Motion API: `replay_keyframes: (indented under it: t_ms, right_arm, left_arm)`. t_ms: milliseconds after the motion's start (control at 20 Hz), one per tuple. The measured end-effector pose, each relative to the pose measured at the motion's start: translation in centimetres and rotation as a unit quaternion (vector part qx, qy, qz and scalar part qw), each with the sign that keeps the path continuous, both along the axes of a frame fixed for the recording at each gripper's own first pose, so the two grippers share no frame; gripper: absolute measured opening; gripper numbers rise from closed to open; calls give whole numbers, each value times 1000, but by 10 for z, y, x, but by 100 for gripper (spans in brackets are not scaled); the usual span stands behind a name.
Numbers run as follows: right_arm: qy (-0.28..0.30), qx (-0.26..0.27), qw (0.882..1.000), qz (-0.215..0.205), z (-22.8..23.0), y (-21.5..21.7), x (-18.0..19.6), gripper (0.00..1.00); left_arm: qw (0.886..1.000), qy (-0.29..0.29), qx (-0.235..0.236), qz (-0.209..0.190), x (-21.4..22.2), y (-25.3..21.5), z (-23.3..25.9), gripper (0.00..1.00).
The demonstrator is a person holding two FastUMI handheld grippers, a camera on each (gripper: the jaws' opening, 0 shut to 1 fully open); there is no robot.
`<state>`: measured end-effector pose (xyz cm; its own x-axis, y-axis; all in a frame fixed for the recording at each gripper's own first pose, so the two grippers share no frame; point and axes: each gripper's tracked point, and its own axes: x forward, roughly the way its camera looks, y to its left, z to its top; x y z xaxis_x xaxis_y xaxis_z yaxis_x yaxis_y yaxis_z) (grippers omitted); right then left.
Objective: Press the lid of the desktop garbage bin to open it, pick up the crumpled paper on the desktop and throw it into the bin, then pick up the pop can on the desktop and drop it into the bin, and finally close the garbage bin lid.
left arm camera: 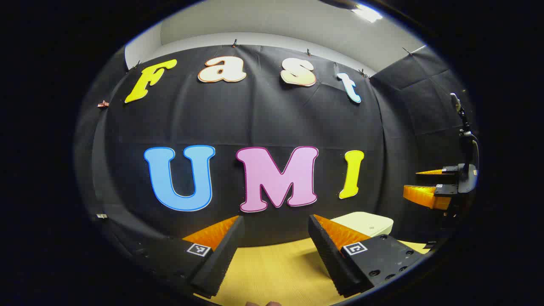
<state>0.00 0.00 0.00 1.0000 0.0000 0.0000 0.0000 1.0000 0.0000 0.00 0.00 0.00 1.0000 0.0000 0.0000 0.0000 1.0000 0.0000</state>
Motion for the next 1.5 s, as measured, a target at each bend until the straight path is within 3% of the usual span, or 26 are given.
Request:
replay_keyframes:
  t_ms: [900, 1000, 1200, 1350, 1500]
  right_arm:
    - [6, -7, 1000, 27, 2, 12, 8, 96]
    - [10, -9, 1000, 26, 0, 12, 9, 87]
    - [21, 2, 999, 29, -4, 11, 11, 40]
    - [61, 7, 997, 47, -24, 13, 18, 8]
    - [117, 12, 991, 59, -48, 5, 34, 5]
  left_arm:
    - [1000, 9, 1, 11, 3, 8, -2, 97]
    - [1000, 8, 1, 12, 4, 7, -1, 97]
    - [1000, 9, 1, 14, 2, 9, -1, 97]
    - [1000, 11, 0, 18, 0, 10, -1, 97]
    - [1000, 13, 3, 20, -2, 10, -2, 97]
